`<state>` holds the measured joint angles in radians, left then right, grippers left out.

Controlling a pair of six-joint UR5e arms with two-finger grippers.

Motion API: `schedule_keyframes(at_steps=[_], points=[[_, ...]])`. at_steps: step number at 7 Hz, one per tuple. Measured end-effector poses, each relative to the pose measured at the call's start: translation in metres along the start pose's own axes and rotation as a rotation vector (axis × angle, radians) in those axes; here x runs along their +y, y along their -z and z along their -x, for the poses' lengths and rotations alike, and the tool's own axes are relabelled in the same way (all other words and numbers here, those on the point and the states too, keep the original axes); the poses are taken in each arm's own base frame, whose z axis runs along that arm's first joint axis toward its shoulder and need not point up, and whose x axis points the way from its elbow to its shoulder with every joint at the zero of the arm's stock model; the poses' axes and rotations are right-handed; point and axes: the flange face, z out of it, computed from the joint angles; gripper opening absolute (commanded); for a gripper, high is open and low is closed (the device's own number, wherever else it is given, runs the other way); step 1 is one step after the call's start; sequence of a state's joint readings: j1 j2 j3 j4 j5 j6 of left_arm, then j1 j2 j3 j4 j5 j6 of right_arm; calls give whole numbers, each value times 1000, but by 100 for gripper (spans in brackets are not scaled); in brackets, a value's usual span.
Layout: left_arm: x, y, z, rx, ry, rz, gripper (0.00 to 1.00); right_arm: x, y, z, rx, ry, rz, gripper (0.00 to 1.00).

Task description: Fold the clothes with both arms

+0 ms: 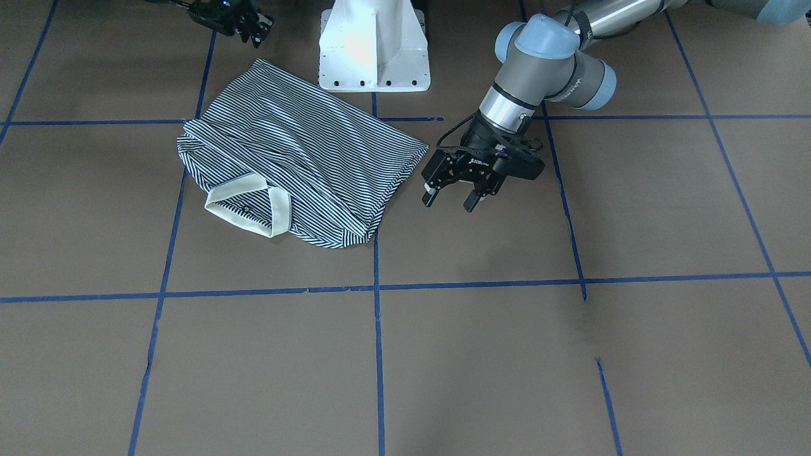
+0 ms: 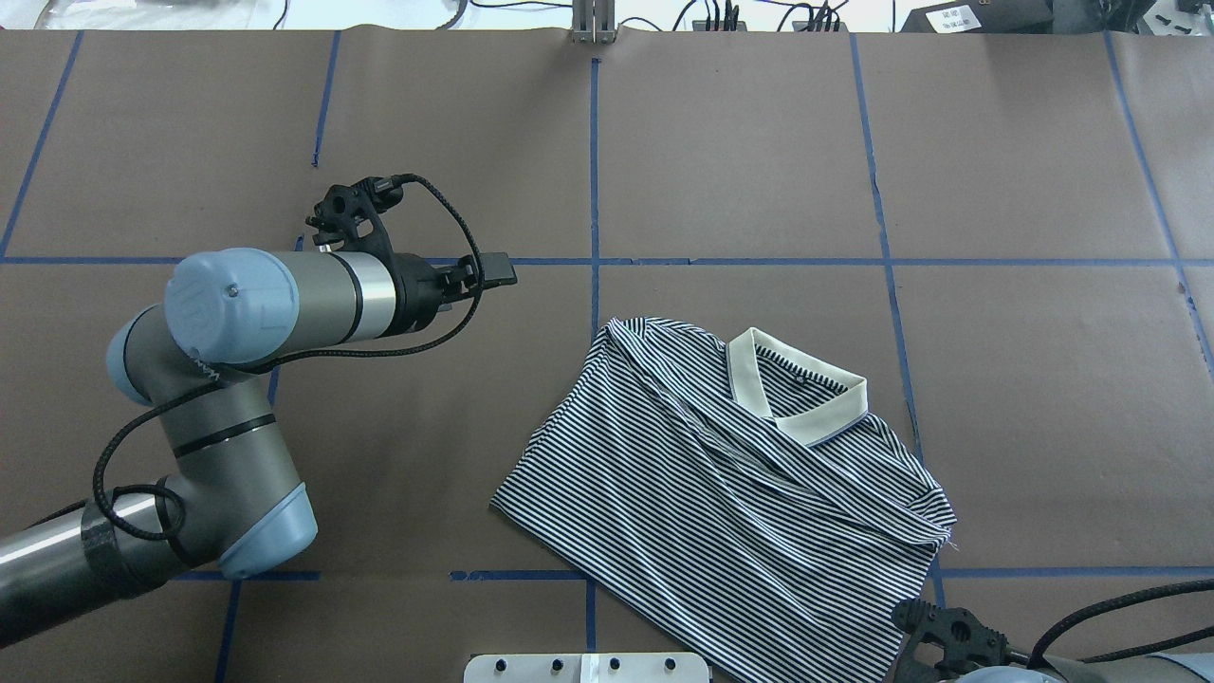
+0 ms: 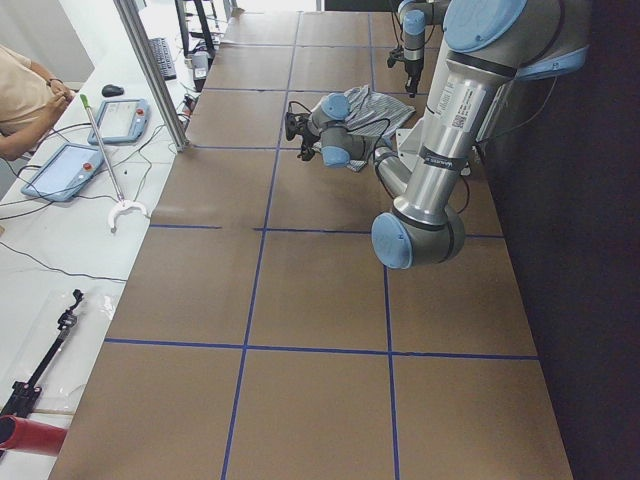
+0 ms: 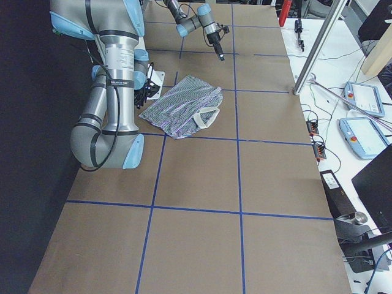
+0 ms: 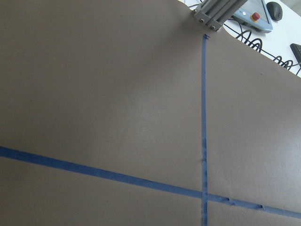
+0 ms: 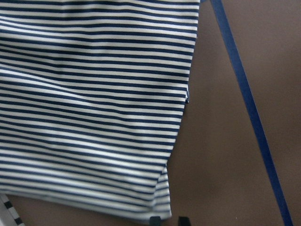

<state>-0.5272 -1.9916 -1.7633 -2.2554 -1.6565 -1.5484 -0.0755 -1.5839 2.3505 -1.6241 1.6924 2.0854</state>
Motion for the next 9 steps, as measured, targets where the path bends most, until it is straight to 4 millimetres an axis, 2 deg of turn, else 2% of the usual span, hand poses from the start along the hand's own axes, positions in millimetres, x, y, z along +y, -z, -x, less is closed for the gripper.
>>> schedule_keyframes(at_steps=[1,2,3,4,5,6,8,9], points=[[32,10,2,-10,31,59,65,-11,11,8,-33,-36,-11,100],[63,15,2,-49,71,110,62,-35,29,24,-90,-88,-35,100],[94,18,-1,-110,86,158,63,-67,54,42,-163,-151,-71,100],[121,15,0,-157,87,196,66,-100,80,56,-228,-211,-113,100],[139,7,5,-193,81,219,66,-126,95,61,-262,-244,-149,100],[152,-4,13,-224,74,233,66,-140,97,64,-267,-248,-175,100],[161,-17,21,-261,68,240,64,-151,93,66,-258,-247,-195,100],[163,-21,22,-276,66,240,56,-152,92,66,-256,-247,-197,100]])
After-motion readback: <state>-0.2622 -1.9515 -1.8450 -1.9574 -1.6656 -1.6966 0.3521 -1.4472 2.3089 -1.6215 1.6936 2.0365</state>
